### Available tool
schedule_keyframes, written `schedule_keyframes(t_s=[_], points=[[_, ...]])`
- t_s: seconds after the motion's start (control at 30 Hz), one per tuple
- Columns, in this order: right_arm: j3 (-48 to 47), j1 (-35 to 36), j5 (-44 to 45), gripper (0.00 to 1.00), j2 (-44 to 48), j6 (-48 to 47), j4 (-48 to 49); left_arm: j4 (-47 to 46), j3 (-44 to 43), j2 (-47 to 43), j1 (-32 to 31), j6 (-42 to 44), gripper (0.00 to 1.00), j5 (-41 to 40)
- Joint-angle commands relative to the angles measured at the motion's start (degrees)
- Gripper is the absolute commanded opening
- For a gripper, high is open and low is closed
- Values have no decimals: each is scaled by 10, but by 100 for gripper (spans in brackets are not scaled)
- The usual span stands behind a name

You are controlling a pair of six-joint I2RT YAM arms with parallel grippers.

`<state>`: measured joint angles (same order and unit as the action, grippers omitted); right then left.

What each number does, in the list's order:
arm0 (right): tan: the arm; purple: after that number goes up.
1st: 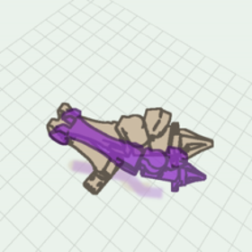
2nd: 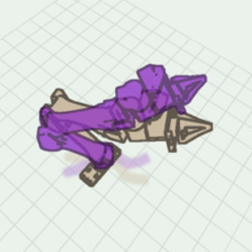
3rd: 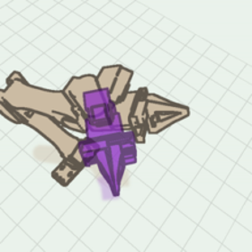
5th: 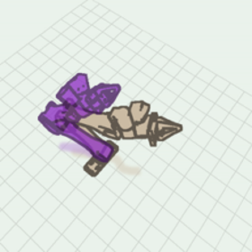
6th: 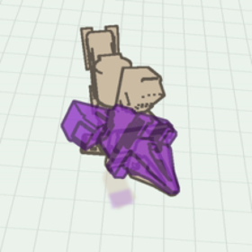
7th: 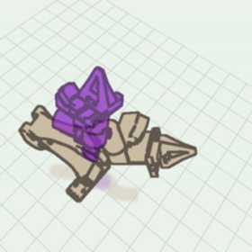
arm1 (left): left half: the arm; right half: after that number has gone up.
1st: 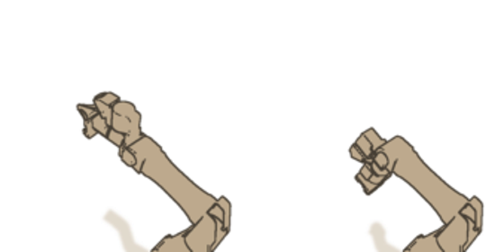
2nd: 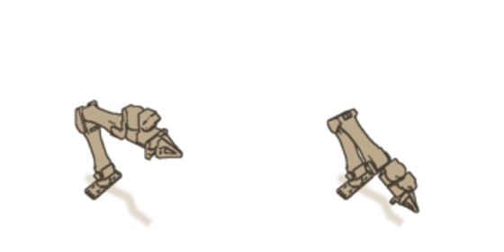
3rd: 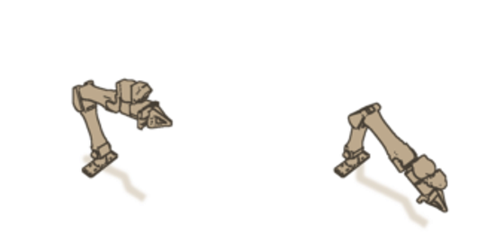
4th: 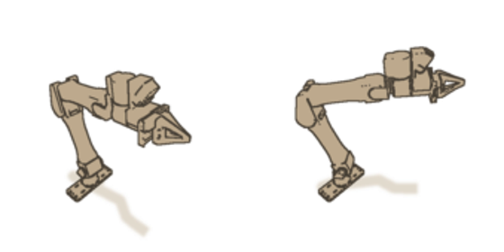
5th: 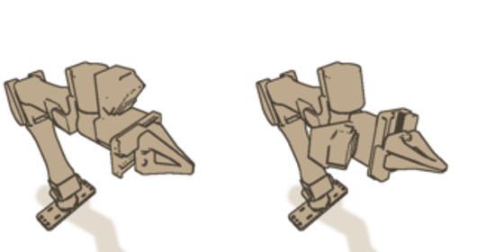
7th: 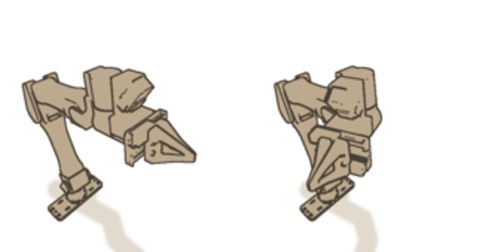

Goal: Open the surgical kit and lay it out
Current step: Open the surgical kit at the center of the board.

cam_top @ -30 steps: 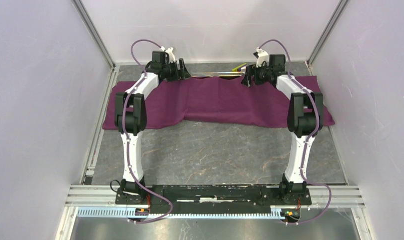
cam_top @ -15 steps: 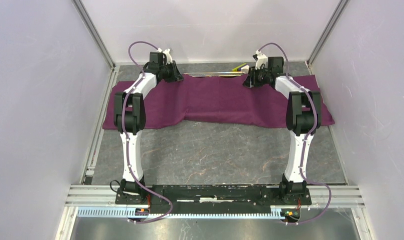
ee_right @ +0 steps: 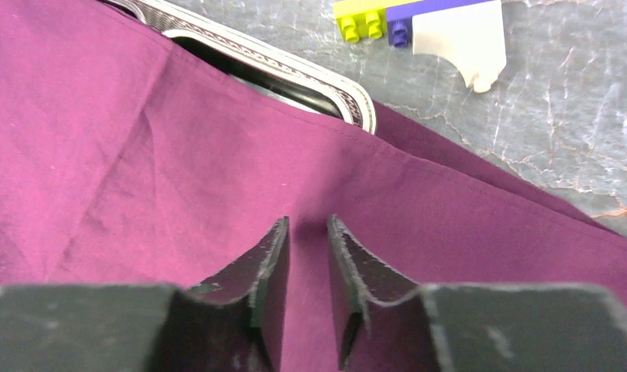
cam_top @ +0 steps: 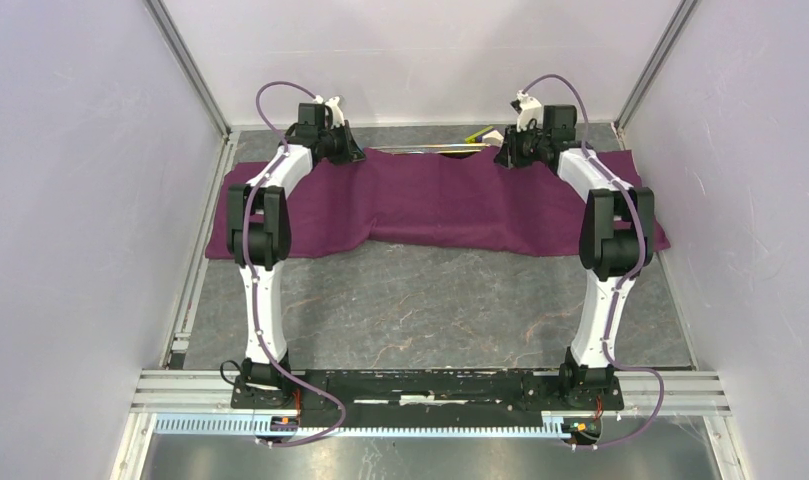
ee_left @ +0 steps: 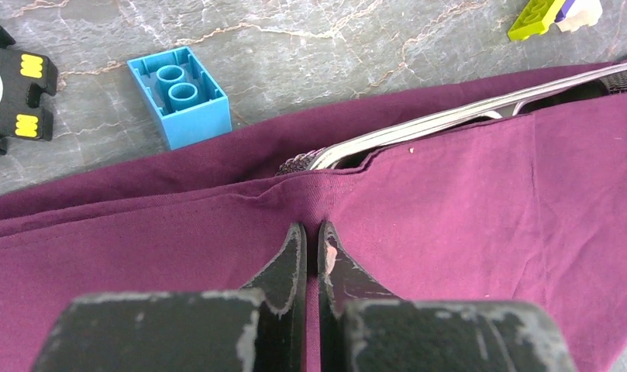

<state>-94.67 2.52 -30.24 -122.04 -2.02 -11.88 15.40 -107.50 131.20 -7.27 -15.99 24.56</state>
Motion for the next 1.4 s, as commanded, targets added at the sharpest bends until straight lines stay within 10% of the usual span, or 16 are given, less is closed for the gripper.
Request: schedule_keyframes(t_s=[0.0,0.2,0.43,0.73,1.17,1.37], points=[[10,2,-5,25,53,-17,9,8,-18,-61,-7,44,2,39],[20,2,-4,7,62,-24,8,7,-17,-73,-7,53,2,45],[12,2,13,50,44,-21,10,7,-15,-66,-8,50,2,49],[-18,4,11,54,-12,-20,1,7,-14,-66,-9,49,2,46],[-32,3,-1,17,-24,-20,0,12,-2,-80,-9,65,2,32],[-23,3,1,14,-7,-24,-2,13,0,-79,-9,67,2,31]])
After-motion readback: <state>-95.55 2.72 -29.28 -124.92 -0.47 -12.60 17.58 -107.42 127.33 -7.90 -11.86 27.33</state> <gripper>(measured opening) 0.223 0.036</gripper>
